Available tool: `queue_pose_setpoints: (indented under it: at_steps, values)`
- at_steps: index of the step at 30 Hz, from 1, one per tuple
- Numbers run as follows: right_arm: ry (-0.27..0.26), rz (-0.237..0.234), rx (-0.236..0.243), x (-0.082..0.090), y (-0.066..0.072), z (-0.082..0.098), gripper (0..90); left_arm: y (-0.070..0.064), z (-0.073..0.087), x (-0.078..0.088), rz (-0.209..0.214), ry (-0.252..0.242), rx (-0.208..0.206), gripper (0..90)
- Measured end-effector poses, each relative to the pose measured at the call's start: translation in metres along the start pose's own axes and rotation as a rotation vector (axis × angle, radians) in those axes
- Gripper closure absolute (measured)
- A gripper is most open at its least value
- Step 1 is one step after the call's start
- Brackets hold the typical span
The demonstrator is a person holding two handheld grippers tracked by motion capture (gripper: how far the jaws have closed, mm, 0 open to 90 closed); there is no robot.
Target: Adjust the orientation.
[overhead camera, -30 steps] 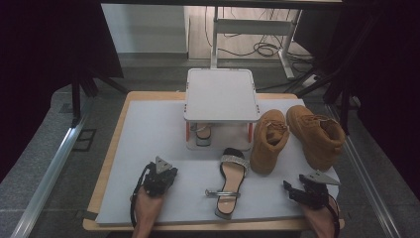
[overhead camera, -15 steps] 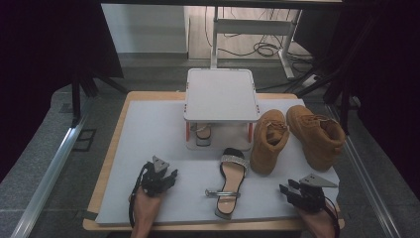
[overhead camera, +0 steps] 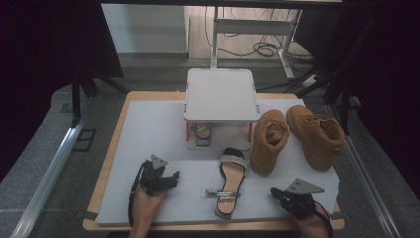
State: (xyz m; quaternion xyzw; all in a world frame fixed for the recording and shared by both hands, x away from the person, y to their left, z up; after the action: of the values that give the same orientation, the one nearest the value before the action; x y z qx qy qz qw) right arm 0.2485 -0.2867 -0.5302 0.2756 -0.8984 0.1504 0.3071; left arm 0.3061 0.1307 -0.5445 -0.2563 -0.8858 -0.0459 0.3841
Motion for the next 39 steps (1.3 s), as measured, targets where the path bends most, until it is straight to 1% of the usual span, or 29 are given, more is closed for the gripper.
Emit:
queue_pose_setpoints:
  at_steps: [1, 2, 3, 5, 8, 11, 12, 13, 14, 16, 24, 29, 32, 34, 36, 37, 39]
  values:
    - [-0.004, -0.014, 0.004, 0.0, 0.002, -0.001, 89.8, 0.0, 0.0, 0.0, -0.002, 0.0, 0.003, 22.1]
    - [-0.011, -0.041, 0.008, 0.0, 0.007, -0.003, 90.0, 0.0, 0.0, 0.0, 0.001, -0.001, 0.003, 21.7]
    - [-0.011, -0.041, 0.008, 0.0, 0.007, -0.003, 90.0, 0.0, 0.0, 0.0, 0.001, -0.001, 0.003, 21.7]
    - [-0.026, -0.068, 0.016, 0.0, 0.013, -0.005, 90.0, 0.0, 0.0, 0.0, 0.002, -0.002, 0.004, 21.7]
    - [-0.045, -0.107, 0.01, -0.002, 0.019, -0.007, 89.7, 0.001, 0.0, 0.0, 0.002, -0.002, 0.004, 21.7]
    - [-0.066, -0.145, 0.014, -0.004, 0.029, -0.01, 89.5, 0.001, 0.0, 0.0, 0.003, -0.002, 0.005, 21.7]
    - [-0.077, -0.155, 0.018, -0.004, 0.032, -0.012, 89.5, 0.001, 0.0, 0.0, 0.003, -0.002, 0.005, 21.7]
    - [-0.077, -0.155, 0.018, -0.004, 0.032, -0.012, 89.5, 0.001, 0.0, 0.0, 0.003, -0.002, 0.005, 21.7]
    - [-0.097, -0.181, 0.023, -0.005, 0.04, -0.014, 89.5, 0.001, 0.0, 0.0, 0.002, -0.002, 0.005, 21.7]
    - [-0.115, -0.205, 0.026, -0.005, 0.047, -0.016, 89.5, 0.001, 0.0, 0.0, 0.002, -0.002, 0.004, 21.7]
    - [-0.16, -0.307, -0.006, -0.011, 0.067, -0.021, 89.6, 0.0, 0.0, 0.0, 0.0, -0.002, 0.002, 21.8]
    - [-0.166, -0.344, 0.009, -0.014, 0.078, -0.024, 89.6, 0.0, 0.0, 0.0, -0.001, -0.003, 0.002, 21.8]
    - [-0.164, -0.347, 0.013, -0.014, 0.08, -0.025, 89.7, 0.0, 0.0, 0.0, -0.001, -0.003, 0.002, 21.8]
    - [-0.167, -0.375, 0.002, -0.013, 0.08, -0.024, 89.7, 0.0, 0.0, 0.0, -0.001, -0.003, 0.002, 21.9]
    - [-0.159, -0.392, 0.012, -0.011, 0.083, -0.022, 89.8, 0.0, 0.0, 0.0, 0.0, -0.003, 0.002, 21.9]
    - [-0.158, -0.389, 0.022, -0.011, 0.084, -0.022, 89.8, 0.0, 0.0, 0.0, -0.001, -0.003, 0.002, 21.9]
    - [-0.157, -0.385, 0.021, -0.011, 0.085, -0.021, 89.8, 0.0, 0.0, 0.0, -0.001, -0.003, 0.002, 21.9]
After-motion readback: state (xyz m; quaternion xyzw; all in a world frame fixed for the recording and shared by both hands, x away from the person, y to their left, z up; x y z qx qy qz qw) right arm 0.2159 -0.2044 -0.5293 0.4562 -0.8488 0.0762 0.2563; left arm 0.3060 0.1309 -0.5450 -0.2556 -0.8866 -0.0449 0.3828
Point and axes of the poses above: each handheld gripper's, and its own axes: x roughly backward along the jaws, z roughly out of its underside, y roughly to its left, the point moved 3 cm from there along -x, roughly forward along the jaws, and after that the axes turned 7 degrees about z, right-handed, at the moved point
